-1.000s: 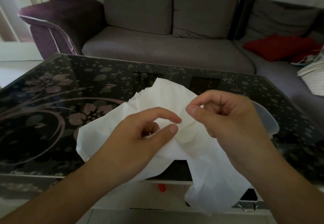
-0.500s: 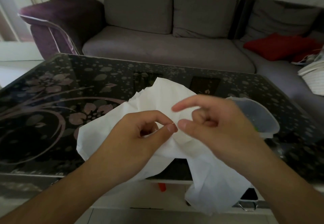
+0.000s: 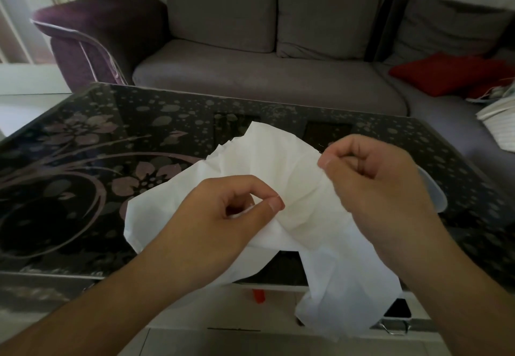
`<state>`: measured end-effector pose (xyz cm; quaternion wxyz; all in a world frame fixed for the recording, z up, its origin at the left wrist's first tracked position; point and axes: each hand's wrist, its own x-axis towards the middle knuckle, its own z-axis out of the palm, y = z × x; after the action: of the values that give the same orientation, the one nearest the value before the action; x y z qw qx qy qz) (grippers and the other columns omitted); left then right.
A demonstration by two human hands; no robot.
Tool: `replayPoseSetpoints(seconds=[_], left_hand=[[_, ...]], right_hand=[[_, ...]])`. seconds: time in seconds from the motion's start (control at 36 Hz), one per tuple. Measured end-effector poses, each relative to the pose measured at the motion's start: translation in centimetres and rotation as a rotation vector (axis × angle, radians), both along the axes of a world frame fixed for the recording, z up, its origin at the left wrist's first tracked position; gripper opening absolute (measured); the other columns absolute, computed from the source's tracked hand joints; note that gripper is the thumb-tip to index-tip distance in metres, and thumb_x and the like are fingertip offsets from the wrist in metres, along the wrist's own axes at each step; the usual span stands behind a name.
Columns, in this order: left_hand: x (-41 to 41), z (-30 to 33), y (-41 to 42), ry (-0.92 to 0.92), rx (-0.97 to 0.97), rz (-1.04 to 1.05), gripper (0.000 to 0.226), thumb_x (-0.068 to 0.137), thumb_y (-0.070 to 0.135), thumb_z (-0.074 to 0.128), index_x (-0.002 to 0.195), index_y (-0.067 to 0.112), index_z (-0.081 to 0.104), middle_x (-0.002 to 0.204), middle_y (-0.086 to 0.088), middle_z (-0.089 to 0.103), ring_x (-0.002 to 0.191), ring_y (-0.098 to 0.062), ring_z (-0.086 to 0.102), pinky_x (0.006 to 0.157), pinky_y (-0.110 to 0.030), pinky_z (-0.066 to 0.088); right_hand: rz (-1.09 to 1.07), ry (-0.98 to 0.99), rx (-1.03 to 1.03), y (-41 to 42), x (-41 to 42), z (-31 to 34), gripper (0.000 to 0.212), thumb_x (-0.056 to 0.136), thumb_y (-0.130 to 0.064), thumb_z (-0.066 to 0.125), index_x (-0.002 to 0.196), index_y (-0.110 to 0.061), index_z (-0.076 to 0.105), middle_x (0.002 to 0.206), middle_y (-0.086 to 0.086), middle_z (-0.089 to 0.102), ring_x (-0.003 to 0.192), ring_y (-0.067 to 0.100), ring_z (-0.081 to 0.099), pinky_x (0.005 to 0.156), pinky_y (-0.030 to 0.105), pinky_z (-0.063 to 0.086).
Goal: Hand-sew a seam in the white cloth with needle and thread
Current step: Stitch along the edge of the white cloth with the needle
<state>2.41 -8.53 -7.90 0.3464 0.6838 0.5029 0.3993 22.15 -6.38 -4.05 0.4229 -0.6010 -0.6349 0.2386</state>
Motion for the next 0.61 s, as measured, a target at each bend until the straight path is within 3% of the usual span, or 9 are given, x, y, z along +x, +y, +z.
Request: replayPoseSetpoints(seconds=[0.11, 0.19, 0.31, 0.36, 0.42, 0.5, 0.61], left_hand=[[-0.2, -0.1, -0.1, -0.001, -0.013, 0.011, 0.013, 0.094, 0.04, 0.064, 0.089, 0.039, 0.077, 0.062, 0.016, 0.06, 0.064, 0.0, 0.058, 0.061, -0.005, 0.041], [-0.3, -0.3, 0.0, -0.006, -0.003, 0.003, 0.013, 0.094, 0.041, 0.065, 0.089, 0.04, 0.077, 0.064, 0.01, 0.061, 0.063, -0.004, 0.057, 0.061, -0.008, 0.042], [-0.3, -0.4, 0.1, -0.009, 0.001, -0.016, 0.013, 0.096, 0.04, 0.065, 0.092, 0.04, 0.077, 0.056, 0.012, 0.052, 0.054, -0.004, 0.048, 0.054, -0.012, 0.039], [-0.3, -0.3, 0.1, 0.002, -0.003, -0.014, 0.013, 0.097, 0.037, 0.065, 0.093, 0.039, 0.077, 0.056, 0.014, 0.053, 0.055, -0.003, 0.05, 0.055, -0.01, 0.04], [-0.2, -0.3, 0.0, 0.015, -0.006, -0.005, 0.013, 0.096, 0.038, 0.065, 0.092, 0.038, 0.077, 0.057, 0.016, 0.056, 0.058, -0.002, 0.054, 0.057, -0.008, 0.041], [0.0, -0.2, -0.1, 0.011, -0.011, -0.003, 0.013, 0.096, 0.038, 0.066, 0.09, 0.038, 0.077, 0.059, 0.015, 0.059, 0.06, -0.001, 0.056, 0.058, -0.006, 0.041], [0.0, -0.2, 0.0, 0.002, -0.024, 0.001, 0.012, 0.096, 0.036, 0.066, 0.091, 0.037, 0.078, 0.063, 0.02, 0.062, 0.065, 0.002, 0.06, 0.059, -0.002, 0.04]], right_hand=[[-0.061, 0.03, 0.012, 0.1, -0.2, -0.2, 0.01, 0.098, -0.026, 0.066, 0.095, -0.035, 0.067, 0.071, -0.005, 0.067, 0.061, 0.008, 0.059, 0.046, 0.015, 0.047], [0.175, 0.049, -0.072, -0.6, -0.4, 0.4, 0.023, 0.095, -0.021, 0.069, 0.106, -0.041, 0.066, 0.059, 0.007, 0.055, 0.048, 0.008, 0.046, 0.046, 0.014, 0.043], [0.395, -0.099, -0.174, -0.7, -0.7, 0.1, 0.014, 0.094, -0.028, 0.07, 0.104, -0.038, 0.071, 0.05, -0.003, 0.043, 0.046, 0.007, 0.04, 0.048, 0.016, 0.039], [0.376, -0.187, -0.148, -0.5, -1.0, -0.4, 0.004, 0.094, -0.033, 0.071, 0.091, -0.034, 0.073, 0.049, -0.005, 0.043, 0.047, 0.011, 0.04, 0.047, 0.017, 0.039], [0.318, -0.23, -0.106, -0.3, -0.9, -0.7, 0.011, 0.094, -0.033, 0.071, 0.083, -0.032, 0.072, 0.054, -0.004, 0.051, 0.054, 0.016, 0.051, 0.051, 0.018, 0.044], [0.235, -0.199, -0.076, -0.3, -0.5, -0.5, 0.015, 0.094, -0.03, 0.07, 0.079, -0.03, 0.069, 0.061, -0.007, 0.059, 0.063, 0.007, 0.06, 0.055, 0.011, 0.046], [0.171, -0.147, -0.03, -0.3, -0.3, -0.3, 0.018, 0.097, -0.024, 0.067, 0.08, -0.029, 0.068, 0.057, -0.008, 0.059, 0.052, 0.0, 0.055, 0.054, 0.006, 0.043]])
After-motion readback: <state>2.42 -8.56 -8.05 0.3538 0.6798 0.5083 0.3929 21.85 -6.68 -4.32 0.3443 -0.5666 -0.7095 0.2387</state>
